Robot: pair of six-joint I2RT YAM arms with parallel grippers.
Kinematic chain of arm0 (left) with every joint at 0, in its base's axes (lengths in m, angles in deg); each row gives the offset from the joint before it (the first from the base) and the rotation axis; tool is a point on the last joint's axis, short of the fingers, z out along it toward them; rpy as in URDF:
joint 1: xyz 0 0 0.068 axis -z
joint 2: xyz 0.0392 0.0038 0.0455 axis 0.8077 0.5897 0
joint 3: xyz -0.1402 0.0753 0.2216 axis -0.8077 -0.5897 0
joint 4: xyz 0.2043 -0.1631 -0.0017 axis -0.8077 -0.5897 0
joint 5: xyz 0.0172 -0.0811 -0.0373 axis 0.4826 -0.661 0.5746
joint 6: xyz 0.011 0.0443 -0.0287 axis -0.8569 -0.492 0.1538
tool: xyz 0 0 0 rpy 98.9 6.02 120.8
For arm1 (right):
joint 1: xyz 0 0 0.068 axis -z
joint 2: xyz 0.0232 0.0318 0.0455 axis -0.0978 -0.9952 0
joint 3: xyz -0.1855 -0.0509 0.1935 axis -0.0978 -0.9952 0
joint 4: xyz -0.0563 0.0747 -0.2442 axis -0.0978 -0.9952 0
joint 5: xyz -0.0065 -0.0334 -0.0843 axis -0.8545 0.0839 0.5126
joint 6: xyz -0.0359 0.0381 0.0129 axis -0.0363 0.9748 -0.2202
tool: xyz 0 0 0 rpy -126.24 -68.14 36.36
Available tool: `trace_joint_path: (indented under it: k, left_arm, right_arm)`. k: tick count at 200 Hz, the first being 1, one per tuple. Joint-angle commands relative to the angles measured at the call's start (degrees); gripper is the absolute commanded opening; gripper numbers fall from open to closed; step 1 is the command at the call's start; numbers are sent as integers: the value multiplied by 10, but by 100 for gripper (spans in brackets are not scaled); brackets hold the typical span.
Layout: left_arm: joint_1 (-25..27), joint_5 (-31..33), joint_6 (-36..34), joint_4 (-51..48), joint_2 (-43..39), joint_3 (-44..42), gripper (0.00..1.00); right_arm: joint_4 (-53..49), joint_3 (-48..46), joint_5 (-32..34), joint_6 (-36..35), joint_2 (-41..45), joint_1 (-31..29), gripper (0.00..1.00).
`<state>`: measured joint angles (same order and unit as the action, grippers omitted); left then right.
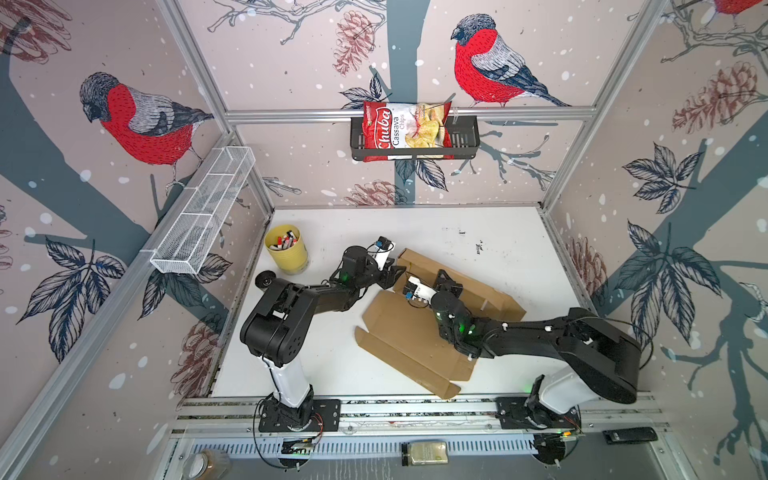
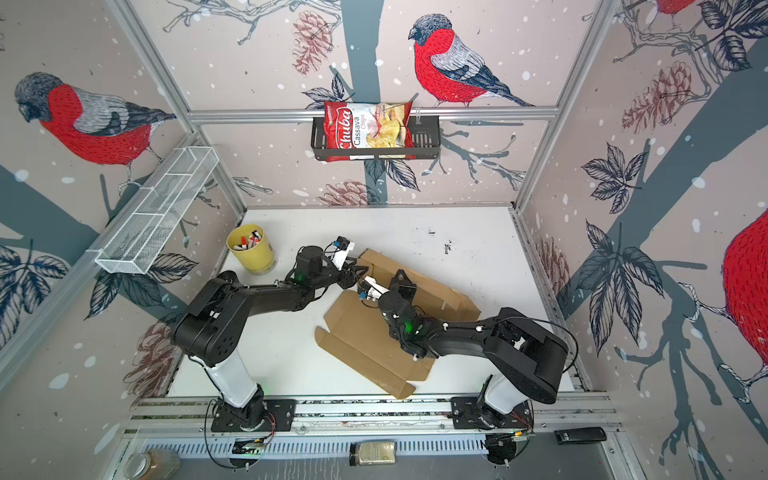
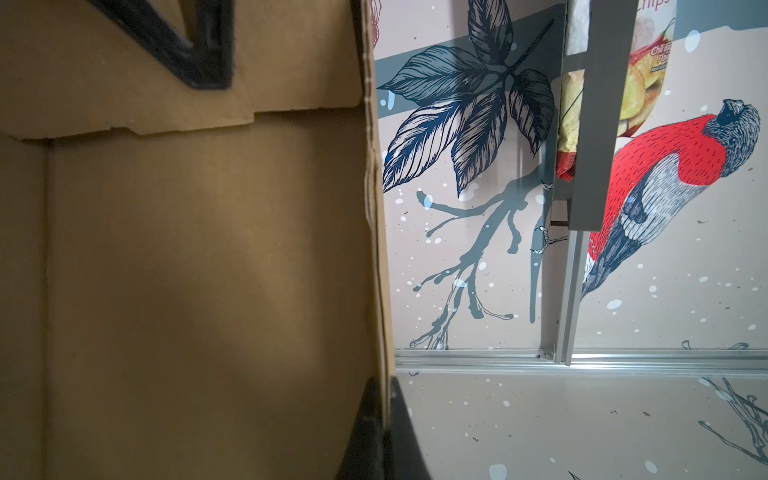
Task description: Fold the paper box
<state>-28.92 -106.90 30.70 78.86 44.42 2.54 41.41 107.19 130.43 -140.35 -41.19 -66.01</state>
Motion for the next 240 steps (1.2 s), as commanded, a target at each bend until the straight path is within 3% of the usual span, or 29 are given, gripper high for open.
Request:
trace_joint_path:
  k: [1, 67, 144, 169, 192, 240]
  left_arm:
    - [15, 59, -13, 32, 4, -1, 51]
    - [36, 179, 3, 69, 4, -19, 28]
    - [84, 304, 20, 117, 25, -25, 26]
    - [88, 306, 27, 128, 32, -25, 22]
    - [88, 301, 24, 127, 28, -30, 25]
    - [85, 298, 4, 79, -14, -37, 49]
  right_arm:
    - [-26, 4, -31, 26, 1, -3, 0]
    - [-33, 6, -33, 34, 1, -3, 0]
    - [-40, 7, -33, 41, -3, -4, 0]
    - [-42, 6, -33, 43, -2, -3, 0]
    - [-44, 6, -35, 43, 0, -2, 0]
    - [-44, 5, -34, 44, 0, 1, 0]
